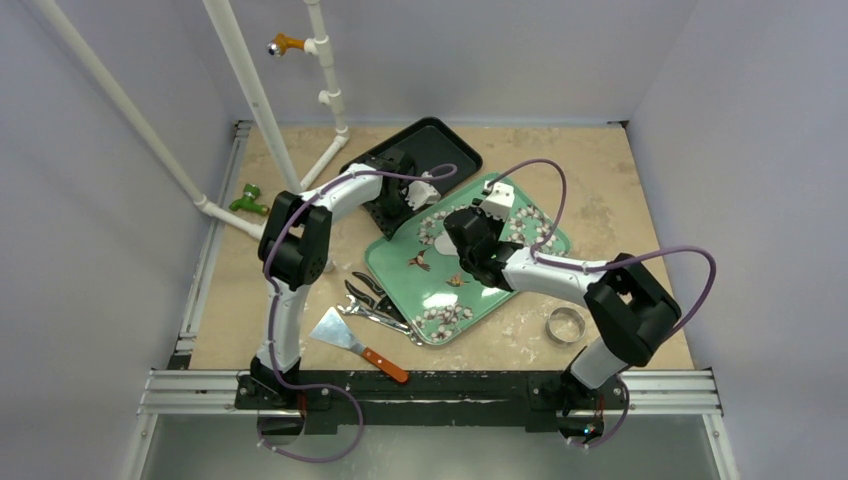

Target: Roll out the dumpling wrappers from the dough

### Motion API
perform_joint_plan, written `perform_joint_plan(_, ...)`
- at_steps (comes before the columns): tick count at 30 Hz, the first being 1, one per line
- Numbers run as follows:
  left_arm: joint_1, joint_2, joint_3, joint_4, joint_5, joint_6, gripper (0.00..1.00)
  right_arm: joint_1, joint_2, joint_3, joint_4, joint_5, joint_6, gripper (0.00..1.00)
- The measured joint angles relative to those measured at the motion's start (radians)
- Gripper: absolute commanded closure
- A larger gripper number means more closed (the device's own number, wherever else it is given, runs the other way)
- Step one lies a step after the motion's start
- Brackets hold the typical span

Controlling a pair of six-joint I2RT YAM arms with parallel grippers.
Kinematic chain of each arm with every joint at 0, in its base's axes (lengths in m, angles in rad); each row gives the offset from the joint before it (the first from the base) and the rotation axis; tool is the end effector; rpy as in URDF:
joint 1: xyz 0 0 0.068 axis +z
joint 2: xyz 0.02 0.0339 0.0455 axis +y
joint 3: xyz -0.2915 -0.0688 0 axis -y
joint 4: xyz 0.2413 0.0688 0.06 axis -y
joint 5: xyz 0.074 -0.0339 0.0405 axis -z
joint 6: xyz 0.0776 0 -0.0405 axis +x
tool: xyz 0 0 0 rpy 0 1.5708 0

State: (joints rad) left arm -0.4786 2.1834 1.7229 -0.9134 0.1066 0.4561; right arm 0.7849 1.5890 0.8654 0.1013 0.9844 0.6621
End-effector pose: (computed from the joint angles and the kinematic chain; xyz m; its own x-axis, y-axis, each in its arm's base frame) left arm 0.4045 -0.2192 0.1503 -0.5717 0.7900 -0.2216 0.8111 0.5848 -0.0075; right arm 0.2868 0.1952 0.2220 -0.2713 0.2098 -0.9393 0.3227 0.9393 0.1166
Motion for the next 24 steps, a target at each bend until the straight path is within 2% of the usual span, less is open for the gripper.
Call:
perform_joint_plan(8,0.000,0.000,0.000,0.000,0.002,0.000,1.00,-0.013,-0.024,-0.022,-0.013,-0.019,0.050,1.00)
perform_joint_plan(17,0.001,0.000,0.000,0.000,0.002,0.000,1.00,-0.101,-0.124,-0.116,0.025,-0.164,0.105,1.00)
perform_joint_plan(24,0.001,0.000,0.000,0.000,0.002,0.000,1.00,-0.133,-0.145,-0.130,0.027,-0.217,0.110,1.00)
